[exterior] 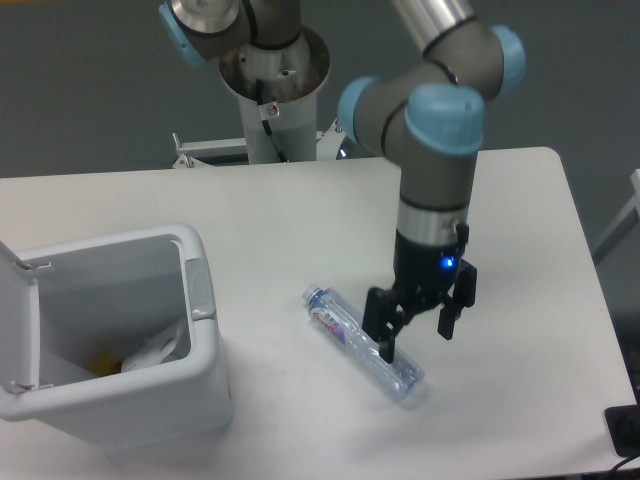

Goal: Place the trash in the trash can
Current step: 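Lower the gripper onto the bottle's middle and close around it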

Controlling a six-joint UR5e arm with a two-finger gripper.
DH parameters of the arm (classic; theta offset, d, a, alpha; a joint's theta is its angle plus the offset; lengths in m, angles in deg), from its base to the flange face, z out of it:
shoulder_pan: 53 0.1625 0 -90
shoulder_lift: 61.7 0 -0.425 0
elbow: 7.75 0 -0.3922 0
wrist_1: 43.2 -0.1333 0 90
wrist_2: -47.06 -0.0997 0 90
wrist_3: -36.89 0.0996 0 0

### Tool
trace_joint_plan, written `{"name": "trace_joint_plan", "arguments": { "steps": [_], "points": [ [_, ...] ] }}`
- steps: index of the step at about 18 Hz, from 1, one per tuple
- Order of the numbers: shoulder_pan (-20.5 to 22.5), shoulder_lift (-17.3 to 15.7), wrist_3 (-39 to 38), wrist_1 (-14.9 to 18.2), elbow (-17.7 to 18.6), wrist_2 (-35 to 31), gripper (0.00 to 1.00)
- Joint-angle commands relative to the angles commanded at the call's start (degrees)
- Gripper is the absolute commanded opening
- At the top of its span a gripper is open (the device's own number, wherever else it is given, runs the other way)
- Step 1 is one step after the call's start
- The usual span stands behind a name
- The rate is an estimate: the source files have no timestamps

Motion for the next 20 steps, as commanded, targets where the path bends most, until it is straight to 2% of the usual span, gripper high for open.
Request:
{"name": "trace_joint_plan", "arguments": {
  "steps": [2,10,20],
  "points": [
    [-0.09,2.29,-0.09,0.0,0.44,-3.15,1.0],
    [-0.53,7.74,-0.18,-0.26,-0.26,-5.35,1.0],
    [-1.84,9.24,0.0,-0.53,-0.44,-5.71,1.0]
  ]
}}
